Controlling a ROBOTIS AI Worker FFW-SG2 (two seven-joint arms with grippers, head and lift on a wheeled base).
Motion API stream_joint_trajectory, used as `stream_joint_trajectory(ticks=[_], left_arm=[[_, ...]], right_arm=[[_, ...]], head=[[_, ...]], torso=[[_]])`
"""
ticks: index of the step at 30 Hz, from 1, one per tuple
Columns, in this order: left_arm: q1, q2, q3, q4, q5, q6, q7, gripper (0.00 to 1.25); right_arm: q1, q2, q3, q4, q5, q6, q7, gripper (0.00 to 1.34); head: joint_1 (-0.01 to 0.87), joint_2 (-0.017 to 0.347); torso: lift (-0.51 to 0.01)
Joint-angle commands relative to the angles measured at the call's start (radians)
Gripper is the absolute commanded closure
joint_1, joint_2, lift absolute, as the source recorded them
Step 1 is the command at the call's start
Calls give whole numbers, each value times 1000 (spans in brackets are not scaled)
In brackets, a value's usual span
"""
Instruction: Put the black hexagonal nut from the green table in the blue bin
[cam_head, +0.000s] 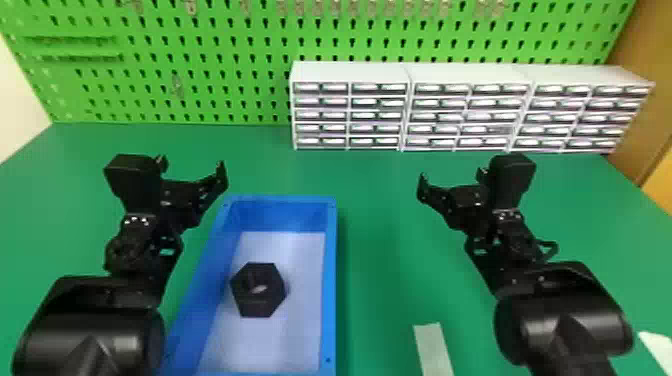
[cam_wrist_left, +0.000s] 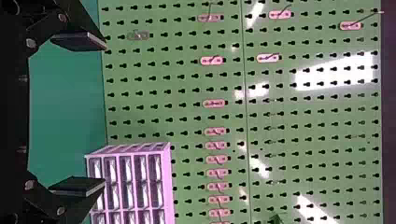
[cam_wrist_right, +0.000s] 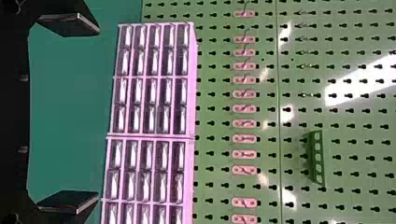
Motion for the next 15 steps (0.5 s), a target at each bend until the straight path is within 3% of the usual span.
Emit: stream_joint_trajectory(ticks=[1, 15], left_arm=[[-1, 0, 0, 2, -1, 0, 0, 242], [1, 0, 3, 2, -1, 0, 0, 242]], right_arm=[[-1, 0, 0, 2, -1, 0, 0, 68], [-4, 0, -4, 2, -1, 0, 0, 68]], head=[[686, 52], [686, 52]], torso=[[-97], [-97]])
